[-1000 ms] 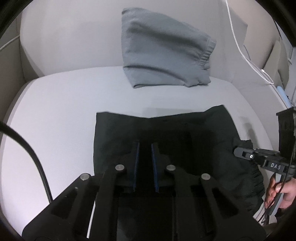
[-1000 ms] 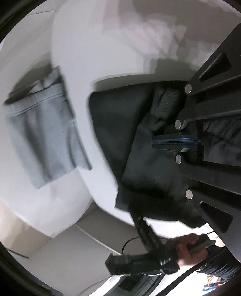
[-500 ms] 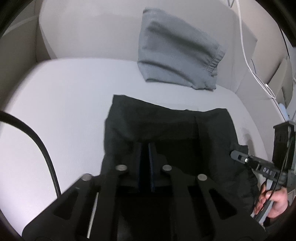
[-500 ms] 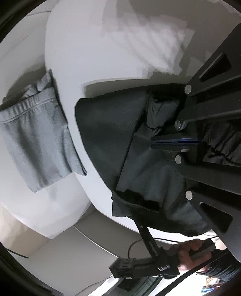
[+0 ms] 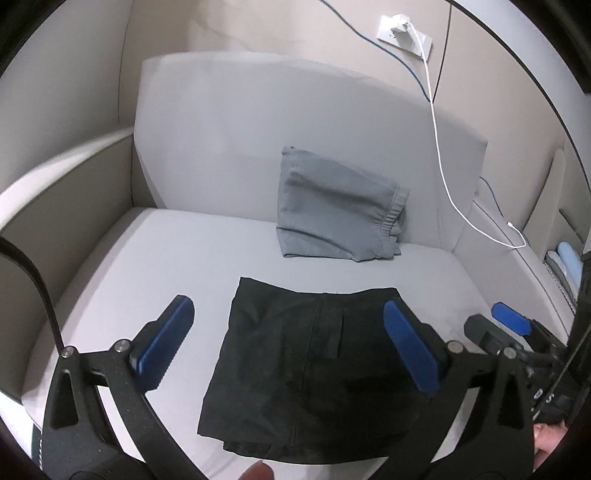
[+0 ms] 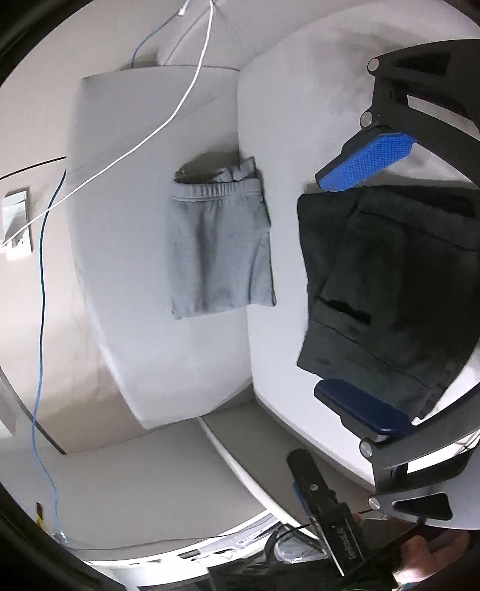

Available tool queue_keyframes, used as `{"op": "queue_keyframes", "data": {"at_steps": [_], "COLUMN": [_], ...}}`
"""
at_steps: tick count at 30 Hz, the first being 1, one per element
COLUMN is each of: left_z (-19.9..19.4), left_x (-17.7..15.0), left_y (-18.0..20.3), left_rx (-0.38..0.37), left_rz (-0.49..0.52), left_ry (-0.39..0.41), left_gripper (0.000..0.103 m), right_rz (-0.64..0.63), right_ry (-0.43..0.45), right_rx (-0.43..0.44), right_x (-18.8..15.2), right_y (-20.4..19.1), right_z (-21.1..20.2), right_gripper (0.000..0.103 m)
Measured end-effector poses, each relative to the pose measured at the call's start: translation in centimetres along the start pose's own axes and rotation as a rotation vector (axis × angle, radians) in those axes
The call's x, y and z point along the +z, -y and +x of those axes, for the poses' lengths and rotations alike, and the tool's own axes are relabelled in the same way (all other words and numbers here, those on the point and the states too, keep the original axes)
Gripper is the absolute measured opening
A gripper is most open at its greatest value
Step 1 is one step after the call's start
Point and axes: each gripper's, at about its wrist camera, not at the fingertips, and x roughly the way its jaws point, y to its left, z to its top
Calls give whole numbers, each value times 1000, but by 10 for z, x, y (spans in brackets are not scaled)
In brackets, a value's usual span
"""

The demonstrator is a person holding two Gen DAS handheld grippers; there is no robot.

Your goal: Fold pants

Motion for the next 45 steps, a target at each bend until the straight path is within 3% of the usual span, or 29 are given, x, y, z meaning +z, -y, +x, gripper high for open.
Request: {"op": "queue_keyframes", "data": {"at_steps": [5,8,12,19,45], "left_z": [23,26,30,34,40], "left_x": [-19,-34,-47,-61,-70], "left_y": [9,12,17,17,16], "left_rx": [93,82,74,86,104], "left_rz": [109,164,209,193,174], "left_ry": [-58,-42,-14,-24,-48], "left_gripper": [102,102,102,102,102], "right_rz": [-20,-32,-60,-52,-57], "right_ry": [25,14,-84,-120,-62], "right_rx": [-80,-105,-151,-163,-190], "right_x": [-17,-33,-50,-66,-64], "right_y": [-3,2,12,22,26], "right_z": [-5,6,35,58,49], "right_gripper": [103,103,103,103,103]}}
